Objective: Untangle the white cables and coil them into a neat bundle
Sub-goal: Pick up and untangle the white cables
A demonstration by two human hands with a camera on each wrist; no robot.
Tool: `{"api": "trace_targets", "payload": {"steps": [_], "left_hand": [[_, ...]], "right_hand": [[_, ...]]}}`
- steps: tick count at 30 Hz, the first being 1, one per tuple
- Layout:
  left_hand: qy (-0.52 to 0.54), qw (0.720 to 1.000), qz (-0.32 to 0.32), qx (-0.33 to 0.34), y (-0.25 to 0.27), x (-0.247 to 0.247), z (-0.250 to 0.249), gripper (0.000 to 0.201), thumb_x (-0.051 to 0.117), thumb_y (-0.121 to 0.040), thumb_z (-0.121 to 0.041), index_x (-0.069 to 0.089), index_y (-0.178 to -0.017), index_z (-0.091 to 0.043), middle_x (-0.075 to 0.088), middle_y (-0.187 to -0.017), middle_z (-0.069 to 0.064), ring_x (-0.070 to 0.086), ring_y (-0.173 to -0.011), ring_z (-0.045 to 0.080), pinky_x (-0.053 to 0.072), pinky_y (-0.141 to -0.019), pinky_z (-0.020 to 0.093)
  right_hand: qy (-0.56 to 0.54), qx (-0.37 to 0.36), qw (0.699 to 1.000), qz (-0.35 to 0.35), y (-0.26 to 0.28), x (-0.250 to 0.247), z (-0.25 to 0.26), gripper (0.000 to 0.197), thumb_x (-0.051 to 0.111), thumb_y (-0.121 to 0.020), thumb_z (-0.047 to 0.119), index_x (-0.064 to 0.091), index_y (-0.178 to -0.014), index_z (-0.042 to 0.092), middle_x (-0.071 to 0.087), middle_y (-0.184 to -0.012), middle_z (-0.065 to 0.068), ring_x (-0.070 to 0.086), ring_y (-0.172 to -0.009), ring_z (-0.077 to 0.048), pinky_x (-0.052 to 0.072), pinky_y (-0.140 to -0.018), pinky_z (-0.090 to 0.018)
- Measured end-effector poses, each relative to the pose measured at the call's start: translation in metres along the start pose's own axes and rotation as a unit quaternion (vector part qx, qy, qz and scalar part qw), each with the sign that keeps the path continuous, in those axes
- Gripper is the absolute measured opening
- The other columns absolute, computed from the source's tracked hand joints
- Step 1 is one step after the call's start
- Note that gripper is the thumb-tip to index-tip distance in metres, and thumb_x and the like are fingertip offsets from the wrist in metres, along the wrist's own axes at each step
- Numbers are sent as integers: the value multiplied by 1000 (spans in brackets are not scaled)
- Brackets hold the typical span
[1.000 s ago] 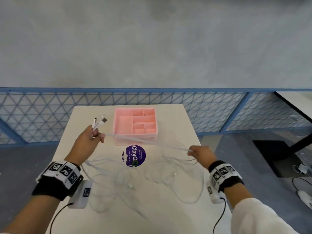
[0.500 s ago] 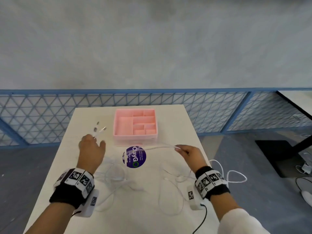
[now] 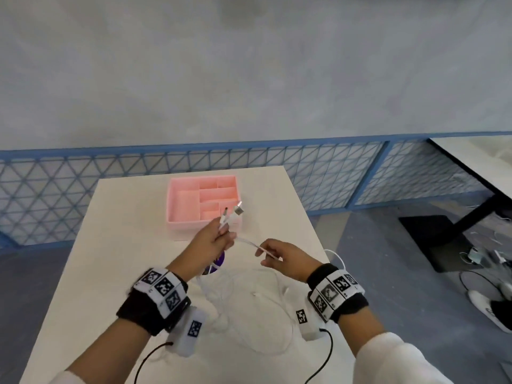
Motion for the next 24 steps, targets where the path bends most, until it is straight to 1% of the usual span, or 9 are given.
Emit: {"api": "trace_targets", "payload": {"steps": [4,7,10,13,16,18,20,22,24], "left_hand": [[12,989,-145,3,-8,-75,-1,32,46,-93,-2,30,-70,-18,44,-68,3,48,-56,5,33,-43,8],[-31,982,-189,-4,-3,-106,13,34,50,-91,-3,30,-68,-20,49,-60,-1,49,-51,6,37,-56,23],[-122,975,-188,-5,5,-106,25,34,51,-90,-5,32,-68,-23,49,-59,-2,49,-65,19,35,-64,28],[-158,960,-232,14,12,-116,24,25,47,-92,-7,37,-71,-17,51,-65,0,49,-59,4,35,-59,22],[-51,937,-344,39,22,-167,27,34,39,-91,5,34,-69,-21,46,-70,0,55,-59,-4,39,-62,22],[-15,926,-376,22,31,-201,41,37,35,-90,10,34,-70,-21,39,-70,0,55,-54,-9,41,-63,23],[-92,929,-357,-31,32,-206,57,28,37,-90,5,38,-73,-17,44,-72,5,55,-58,-6,40,-69,32],[-193,925,-320,-68,27,-190,71,16,40,-90,1,42,-78,-9,55,-78,12,57,-71,12,38,-72,31],[-221,926,-298,-66,18,-168,82,18,42,-89,2,39,-74,-9,59,-78,13,57,-77,29,39,-74,35]], "right_hand": [[137,141,980,14,4,-16,-82,17,48,-91,29,63,-89,22,60,-73,5,60,-85,-21,42,-86,-28],[132,221,966,-5,5,-46,-120,29,48,-93,29,58,-66,24,64,-63,10,60,-69,-9,46,-75,-22],[-10,209,963,-172,1,-111,-98,28,56,-90,13,60,-62,13,63,-54,6,56,-54,-7,43,-61,-15],[44,115,931,-344,12,-178,-48,17,61,-86,19,65,-76,6,57,-61,-6,52,-60,-22,38,-59,-28],[178,101,933,-296,19,-189,-42,21,59,-88,21,67,-81,3,59,-74,-13,55,-74,-28,33,-67,-31],[298,189,899,-259,34,-186,-70,26,55,-89,30,70,-86,9,65,-84,-17,56,-93,-32,34,-80,-37],[322,263,867,-275,52,-180,-98,30,54,-89,37,70,-86,12,67,-87,-19,55,-98,-33,35,-85,-40],[193,295,886,-302,57,-164,-116,32,53,-90,31,68,-88,3,66,-80,-20,62,-77,-29,44,-70,-33],[-86,297,896,-317,50,-134,-133,25,51,-92,18,65,-91,-3,62,-69,-14,60,-44,-14,48,-44,-21]]}}
Point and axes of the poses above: each hand's wrist, its own y-axis away from the middle knuckle, its own x-axis out of the palm, z = x × y, the point moved 8 cm from there along -y, towards the middle knuckle
